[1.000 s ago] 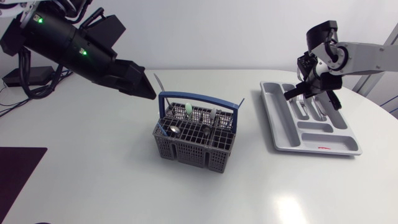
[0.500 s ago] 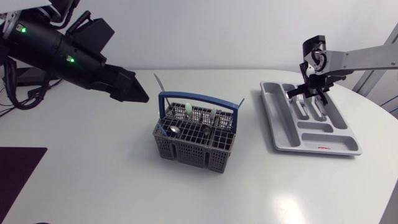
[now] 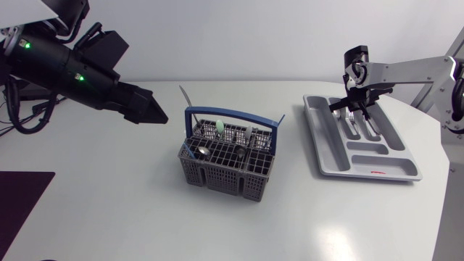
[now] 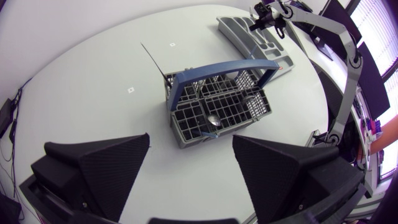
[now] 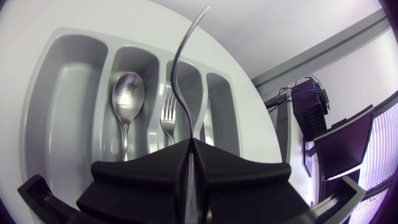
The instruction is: Unload the cutlery basket into the drawer organizer.
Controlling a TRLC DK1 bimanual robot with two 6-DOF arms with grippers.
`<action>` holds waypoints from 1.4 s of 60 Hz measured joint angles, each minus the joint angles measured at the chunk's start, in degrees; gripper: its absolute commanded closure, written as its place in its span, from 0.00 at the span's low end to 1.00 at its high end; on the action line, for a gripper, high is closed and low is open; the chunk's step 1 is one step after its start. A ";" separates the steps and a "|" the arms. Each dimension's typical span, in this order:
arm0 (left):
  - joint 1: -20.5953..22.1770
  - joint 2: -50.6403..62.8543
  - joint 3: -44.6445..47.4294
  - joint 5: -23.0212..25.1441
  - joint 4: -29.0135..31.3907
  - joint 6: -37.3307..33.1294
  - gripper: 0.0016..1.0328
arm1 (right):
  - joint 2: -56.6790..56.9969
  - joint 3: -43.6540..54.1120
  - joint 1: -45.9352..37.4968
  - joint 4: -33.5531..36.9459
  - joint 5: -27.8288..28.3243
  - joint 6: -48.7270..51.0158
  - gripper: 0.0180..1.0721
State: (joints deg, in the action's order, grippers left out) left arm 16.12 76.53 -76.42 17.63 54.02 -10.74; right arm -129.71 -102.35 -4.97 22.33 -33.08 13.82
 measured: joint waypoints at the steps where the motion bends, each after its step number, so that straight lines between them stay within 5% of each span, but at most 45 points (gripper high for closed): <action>1: 0.00 -0.02 0.00 0.00 0.02 0.00 0.05 | -0.22 -0.22 -0.04 0.00 -0.02 -0.02 0.95; 17: 0.00 -0.26 0.44 0.02 -0.13 0.00 0.05 | -2.45 -1.20 -1.44 1.49 0.04 -0.24 0.91; 26: 0.00 -0.26 0.44 0.00 -0.15 0.00 0.05 | -3.74 -3.10 -1.60 3.61 0.42 -0.61 0.45; 35: 0.00 -0.42 0.44 -0.02 -0.13 0.00 0.05 | -4.02 -4.09 -1.77 5.97 2.08 -1.51 0.22; 50: 0.00 -1.77 0.44 -0.63 -0.11 -0.92 0.05 | 1.42 0.26 -1.53 6.14 5.77 -2.08 0.21; 84: 4.72 -9.92 11.34 1.01 -3.82 -15.96 0.05 | 41.77 30.80 12.46 -1.49 19.71 3.23 0.14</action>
State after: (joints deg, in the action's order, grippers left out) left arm 20.84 66.61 -65.08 18.63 50.19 -26.70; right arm -87.94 -71.55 7.49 20.84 -13.37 17.06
